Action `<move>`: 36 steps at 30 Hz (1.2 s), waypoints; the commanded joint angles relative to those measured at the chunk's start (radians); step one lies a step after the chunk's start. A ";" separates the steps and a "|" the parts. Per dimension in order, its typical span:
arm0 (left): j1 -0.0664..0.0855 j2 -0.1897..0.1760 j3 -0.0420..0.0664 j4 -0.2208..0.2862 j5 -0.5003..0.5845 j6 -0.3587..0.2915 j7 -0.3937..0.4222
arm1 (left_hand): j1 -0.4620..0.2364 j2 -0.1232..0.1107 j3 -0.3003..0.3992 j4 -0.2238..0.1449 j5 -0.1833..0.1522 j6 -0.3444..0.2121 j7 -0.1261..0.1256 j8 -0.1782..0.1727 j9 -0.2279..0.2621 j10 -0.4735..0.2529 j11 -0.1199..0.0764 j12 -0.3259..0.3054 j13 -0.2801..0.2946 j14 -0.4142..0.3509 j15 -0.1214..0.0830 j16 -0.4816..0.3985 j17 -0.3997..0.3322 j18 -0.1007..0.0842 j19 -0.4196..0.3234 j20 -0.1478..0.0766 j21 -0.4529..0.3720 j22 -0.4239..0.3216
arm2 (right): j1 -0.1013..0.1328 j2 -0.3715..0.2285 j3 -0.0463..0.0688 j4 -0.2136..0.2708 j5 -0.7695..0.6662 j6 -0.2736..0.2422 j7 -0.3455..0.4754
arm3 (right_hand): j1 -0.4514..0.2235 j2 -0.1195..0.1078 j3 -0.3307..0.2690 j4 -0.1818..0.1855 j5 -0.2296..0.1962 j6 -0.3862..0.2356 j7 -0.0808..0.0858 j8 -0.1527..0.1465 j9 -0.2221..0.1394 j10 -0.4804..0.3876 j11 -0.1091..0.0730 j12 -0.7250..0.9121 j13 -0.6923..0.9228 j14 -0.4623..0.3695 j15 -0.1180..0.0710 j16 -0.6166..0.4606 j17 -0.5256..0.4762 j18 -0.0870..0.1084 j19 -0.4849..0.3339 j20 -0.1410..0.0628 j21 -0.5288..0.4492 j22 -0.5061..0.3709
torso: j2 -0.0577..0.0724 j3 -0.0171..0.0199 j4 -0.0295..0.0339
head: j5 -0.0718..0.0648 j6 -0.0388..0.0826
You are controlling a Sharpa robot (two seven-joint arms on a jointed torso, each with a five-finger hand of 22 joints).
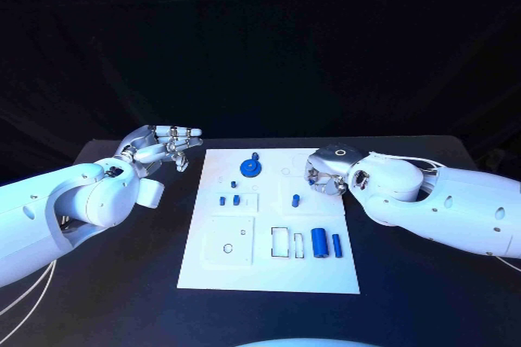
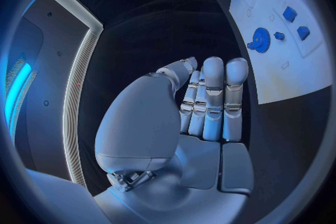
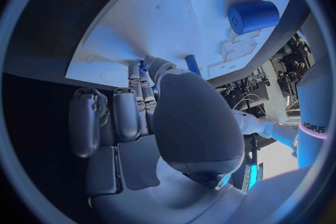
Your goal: Assemble the parts on the task board
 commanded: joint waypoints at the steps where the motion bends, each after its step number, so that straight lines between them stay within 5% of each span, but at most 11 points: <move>1: 0.001 0.000 0.000 0.000 0.006 0.012 -0.005 | -0.004 0.008 -0.001 -0.006 0.000 -0.009 0.001 -0.005 -0.001 -0.006 0.001 0.006 -0.001 -0.006 0.000 -0.005 -0.002 0.011 -0.006 0.000 -0.007 -0.003 | -0.004 0.003 -0.002 -0.005 0.000 0.019 0.000 | -0.008 -0.005 0.006 -0.001 -0.005 -0.003 0.006 -0.005 -0.001 0.004 0.003 -0.007 -0.002 0.047 -0.002 0.002 -0.001 0.008 0.030 -0.002 -0.004 0.135 | -0.001 0.0000 0.0002 | 0.000 -0.001; 13: 0.001 0.002 0.000 -0.002 0.006 0.007 -0.010 | -0.004 0.013 0.001 -0.006 0.000 -0.011 0.002 -0.004 -0.002 -0.008 0.001 0.008 -0.001 -0.006 0.001 -0.006 -0.004 0.012 -0.007 0.000 -0.010 -0.006 | -0.006 0.010 -0.002 -0.015 0.043 0.001 0.005 | -0.010 0.043 0.056 -0.036 -0.003 0.055 -0.011 0.018 0.014 0.061 -0.015 0.000 -0.007 0.050 -0.017 0.013 0.008 0.001 0.044 -0.008 0.031 0.158 | -0.002 -0.0005 0.0002 | 0.001 -0.001; 22: 0.001 0.003 0.000 -0.002 0.006 0.013 -0.005 | 0.003 0.017 0.010 -0.017 0.002 -0.013 0.003 -0.001 -0.002 -0.014 0.002 0.015 -0.001 -0.006 0.001 -0.009 -0.010 0.012 -0.007 0.001 -0.014 -0.010 | -0.006 0.011 -0.002 -0.025 0.058 0.002 0.006 | -0.017 0.052 0.065 -0.060 0.008 0.071 -0.015 0.024 0.022 0.084 -0.021 -0.007 -0.010 0.050 -0.024 0.016 0.009 -0.002 0.049 -0.010 0.044 0.167 | -0.003 -0.0008 -0.0002 | 0.003 -0.003; 36: 0.001 0.007 -0.001 -0.009 0.006 0.020 -0.016 | -0.002 0.013 0.010 -0.019 0.004 -0.018 0.005 -0.002 -0.003 -0.020 0.004 0.016 -0.002 -0.007 0.002 -0.010 -0.013 0.015 -0.013 0.001 -0.024 -0.023 | -0.001 -0.014 0.003 0.014 0.087 -0.138 0.037 | -0.028 0.050 0.063 -0.069 0.000 0.074 -0.016 0.024 0.026 0.089 -0.022 -0.014 -0.013 0.049 -0.025 0.014 0.005 -0.001 0.047 -0.011 0.038 0.164 | -0.003 -0.0007 -0.0003 | 0.001 0.004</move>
